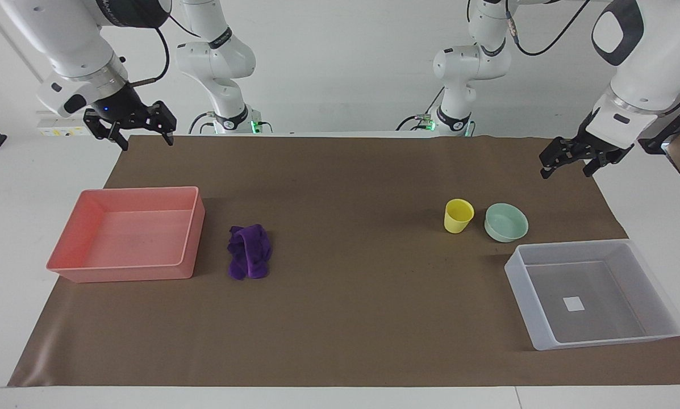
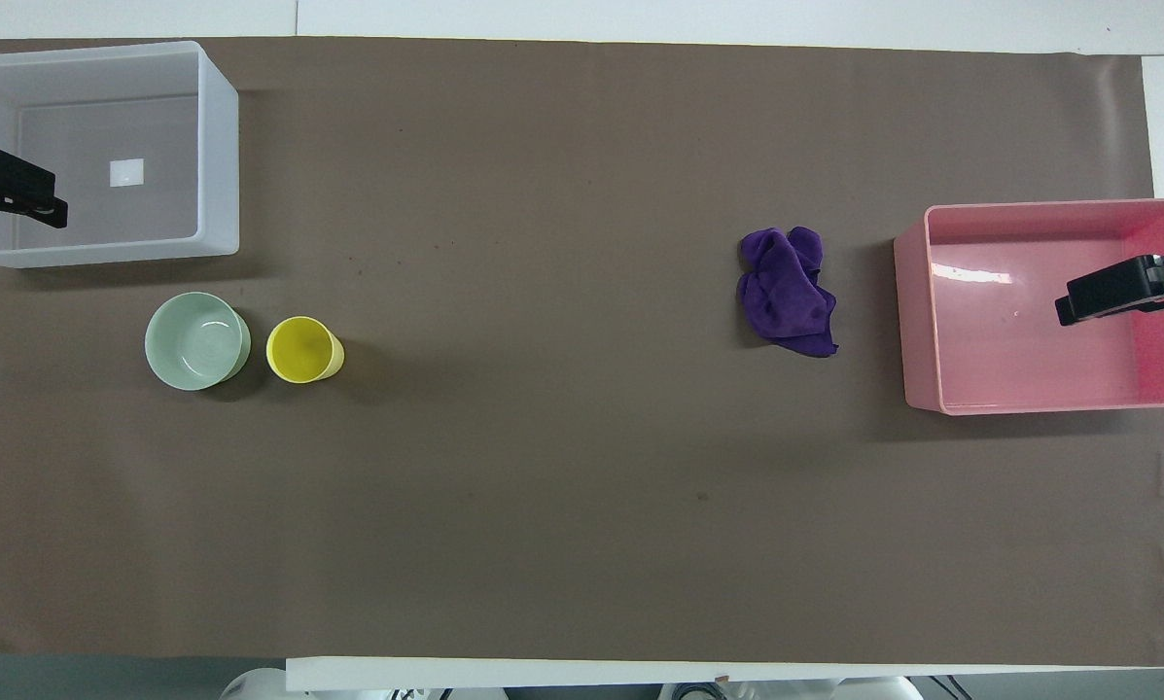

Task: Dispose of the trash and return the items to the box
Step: 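Reach the left gripper to the green bowl while the right gripper grasps the cloth, then lift the bowl into the white bin while the right gripper drops the cloth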

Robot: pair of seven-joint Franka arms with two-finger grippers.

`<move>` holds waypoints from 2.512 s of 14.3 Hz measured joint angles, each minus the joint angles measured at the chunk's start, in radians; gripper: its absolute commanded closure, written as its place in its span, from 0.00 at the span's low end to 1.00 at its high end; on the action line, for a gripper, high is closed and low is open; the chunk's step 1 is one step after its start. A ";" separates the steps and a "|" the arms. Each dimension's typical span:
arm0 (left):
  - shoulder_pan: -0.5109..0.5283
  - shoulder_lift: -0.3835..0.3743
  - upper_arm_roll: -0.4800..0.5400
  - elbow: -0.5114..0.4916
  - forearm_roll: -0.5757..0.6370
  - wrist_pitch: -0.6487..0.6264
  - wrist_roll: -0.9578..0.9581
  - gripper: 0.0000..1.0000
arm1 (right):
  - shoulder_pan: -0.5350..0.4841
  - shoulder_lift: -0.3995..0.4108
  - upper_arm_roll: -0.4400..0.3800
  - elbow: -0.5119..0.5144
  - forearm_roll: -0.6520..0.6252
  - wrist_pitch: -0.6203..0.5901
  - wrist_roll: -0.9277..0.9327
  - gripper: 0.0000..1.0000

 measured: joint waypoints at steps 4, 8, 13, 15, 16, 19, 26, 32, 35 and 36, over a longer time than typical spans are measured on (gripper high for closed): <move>0.005 -0.001 0.003 0.000 0.000 -0.001 0.004 0.00 | 0.000 0.000 0.000 -0.001 0.000 0.003 0.000 0.00; 0.009 -0.053 0.005 -0.146 0.001 0.114 -0.015 0.00 | 0.031 0.005 0.001 -0.066 0.003 0.130 0.000 0.00; 0.084 -0.213 0.011 -0.732 0.001 0.544 -0.032 0.00 | 0.182 0.158 0.010 -0.151 0.035 0.409 0.070 0.00; 0.107 -0.210 0.012 -0.864 0.001 0.668 -0.031 0.00 | 0.220 0.246 0.010 -0.173 0.039 0.530 0.096 0.00; 0.108 -0.203 0.012 -0.908 0.001 0.728 -0.031 0.00 | 0.230 0.277 0.010 -0.200 0.040 0.594 0.103 0.00; 0.106 -0.165 0.009 -0.982 0.001 0.884 -0.045 0.96 | 0.239 0.322 0.010 -0.313 0.040 0.737 0.104 0.01; 0.104 -0.146 0.004 -0.993 0.001 0.906 -0.079 1.00 | 0.269 0.339 0.009 -0.348 0.041 0.755 0.157 1.00; 0.109 -0.288 0.009 -0.652 -0.025 0.426 -0.091 1.00 | 0.261 0.329 0.003 -0.280 0.040 0.628 0.192 1.00; 0.156 -0.201 0.013 -0.506 -0.093 0.490 -0.099 1.00 | 0.228 0.279 -0.003 -0.143 0.039 0.430 0.192 1.00; 0.170 -0.125 0.014 -0.467 -0.101 0.538 -0.099 1.00 | 0.218 0.253 -0.005 -0.105 0.039 0.372 0.192 1.00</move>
